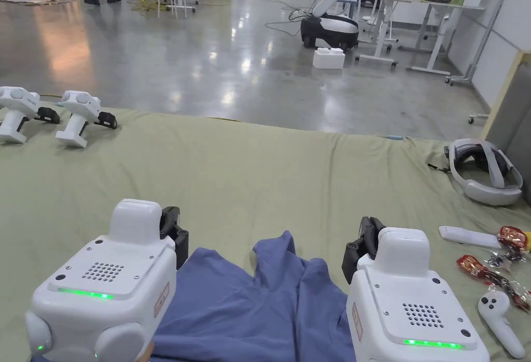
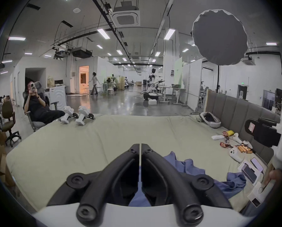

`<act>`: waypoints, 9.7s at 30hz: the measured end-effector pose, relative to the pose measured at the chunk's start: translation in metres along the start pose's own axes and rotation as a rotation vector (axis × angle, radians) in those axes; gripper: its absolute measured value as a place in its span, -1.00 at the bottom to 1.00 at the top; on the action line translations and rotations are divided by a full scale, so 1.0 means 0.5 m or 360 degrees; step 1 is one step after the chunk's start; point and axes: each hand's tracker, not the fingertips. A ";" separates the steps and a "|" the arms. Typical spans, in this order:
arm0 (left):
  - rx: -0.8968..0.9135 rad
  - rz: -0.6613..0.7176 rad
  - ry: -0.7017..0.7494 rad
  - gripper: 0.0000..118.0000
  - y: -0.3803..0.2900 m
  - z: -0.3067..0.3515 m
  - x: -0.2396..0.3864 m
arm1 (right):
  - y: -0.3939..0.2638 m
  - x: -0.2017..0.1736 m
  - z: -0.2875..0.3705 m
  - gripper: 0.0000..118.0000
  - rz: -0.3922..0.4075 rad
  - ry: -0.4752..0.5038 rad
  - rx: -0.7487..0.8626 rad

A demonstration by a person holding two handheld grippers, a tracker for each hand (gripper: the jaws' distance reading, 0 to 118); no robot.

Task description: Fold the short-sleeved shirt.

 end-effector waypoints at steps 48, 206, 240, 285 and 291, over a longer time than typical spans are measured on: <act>-0.1276 0.0604 0.0431 -0.76 -0.324 -0.112 -0.346 | -0.183 0.042 -0.353 0.40 0.0119 0.0214 -0.1081; -0.0250 0.0168 -0.0006 -0.25 -0.071 -0.001 -0.067 | -0.071 0.062 0.001 -0.01 0.0126 -0.0035 -0.0145; -0.1245 0.0332 0.0099 0.29 -0.130 -0.603 -0.284 | -0.207 0.127 -0.147 -0.91 0.0023 -0.0157 -0.0456; -0.1101 -0.0003 0.0156 -0.89 -0.166 -0.540 -0.202 | -0.316 0.349 -0.653 -0.26 0.0033 -0.0107 -0.1578; -0.1088 -0.0010 0.0180 -0.89 -0.160 -0.521 -0.186 | -0.304 0.336 -0.618 -0.92 0.0043 -0.0141 -0.1432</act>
